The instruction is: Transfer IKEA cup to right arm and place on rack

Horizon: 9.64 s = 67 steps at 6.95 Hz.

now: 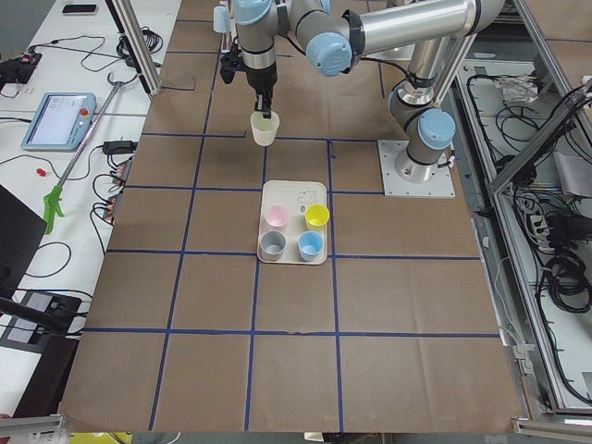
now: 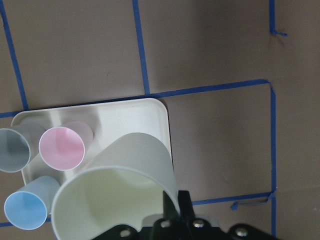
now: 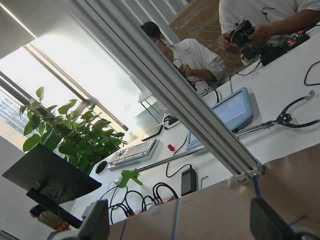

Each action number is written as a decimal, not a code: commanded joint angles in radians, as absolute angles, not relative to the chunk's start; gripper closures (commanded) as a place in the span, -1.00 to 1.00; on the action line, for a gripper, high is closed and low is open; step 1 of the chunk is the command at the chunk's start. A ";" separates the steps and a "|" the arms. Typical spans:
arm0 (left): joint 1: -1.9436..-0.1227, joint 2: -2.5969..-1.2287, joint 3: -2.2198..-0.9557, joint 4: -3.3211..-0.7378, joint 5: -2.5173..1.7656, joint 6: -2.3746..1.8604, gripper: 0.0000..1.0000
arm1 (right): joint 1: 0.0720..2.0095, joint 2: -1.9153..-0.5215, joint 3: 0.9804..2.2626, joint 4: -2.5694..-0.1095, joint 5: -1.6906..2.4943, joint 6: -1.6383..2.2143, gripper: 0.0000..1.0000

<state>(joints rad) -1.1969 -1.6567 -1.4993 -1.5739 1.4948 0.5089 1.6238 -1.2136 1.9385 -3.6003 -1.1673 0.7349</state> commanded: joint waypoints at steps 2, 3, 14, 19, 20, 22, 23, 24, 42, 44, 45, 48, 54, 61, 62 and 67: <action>-1.200 -1.695 -1.601 -1.244 1.196 0.534 1.00 | 1.643 -1.213 1.974 -3.596 -1.177 1.116 -0.99; -1.207 -1.710 -1.664 -1.095 1.124 0.534 1.00 | 1.644 -1.216 1.985 -3.591 -1.174 1.149 -0.99; -1.453 -2.017 -2.098 0.524 0.663 0.198 1.00 | 1.619 -1.213 2.014 -3.338 -0.940 1.302 -0.99; -1.565 -1.996 -2.160 0.591 0.787 0.123 1.00 | 1.611 -1.216 2.016 -3.392 -0.959 1.401 -0.98; -1.565 -1.996 -2.160 0.589 0.787 0.121 0.99 | 1.617 -1.213 2.016 -3.424 -0.994 1.440 -0.98; -1.565 -1.996 -2.161 0.591 0.787 0.121 0.98 | 1.663 -1.212 2.016 -3.435 -1.084 1.469 -0.97; -1.565 -1.996 -2.163 0.591 0.785 0.121 0.98 | 1.683 -1.201 2.016 -3.436 -1.100 1.486 -0.97; -1.565 -1.996 -2.163 0.591 0.785 0.121 0.98 | 1.690 -1.195 2.016 -3.435 -1.100 1.486 -0.97; -1.565 -1.994 -2.163 0.591 0.785 0.120 0.96 | 1.787 -1.063 1.868 -3.421 -1.062 1.485 -0.98; -1.565 -1.993 -2.161 0.589 0.785 0.120 0.94 | 1.799 -1.058 1.868 -3.421 -1.063 1.485 -0.98; -1.565 -1.993 -2.161 0.589 0.785 0.120 0.94 | 1.799 -1.055 1.868 -3.421 -1.062 1.485 -0.98; -1.565 -1.993 -2.163 0.589 0.785 0.120 0.94 | 1.799 -1.060 1.864 -3.419 -1.063 1.488 -0.92; -1.566 -1.993 -2.163 0.589 0.785 0.120 0.93 | 1.799 -1.057 1.842 -3.399 -1.048 1.480 -0.10; -1.557 -1.990 -2.158 0.588 0.775 0.117 -0.97 | 1.799 -1.058 1.842 -3.399 -1.042 1.480 0.24; -1.554 -1.987 -2.161 0.588 0.773 0.117 -0.97 | 1.799 -1.058 1.842 -3.401 -1.042 1.480 0.24; -1.346 -1.890 -2.249 0.554 0.677 0.118 -0.97 | 1.767 -1.052 1.836 -3.401 -1.046 1.474 0.25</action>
<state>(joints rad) -1.4050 -1.9120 -2.2247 0.5587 0.7151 0.1169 1.7816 -1.0530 1.8401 -3.4004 -1.0427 1.4753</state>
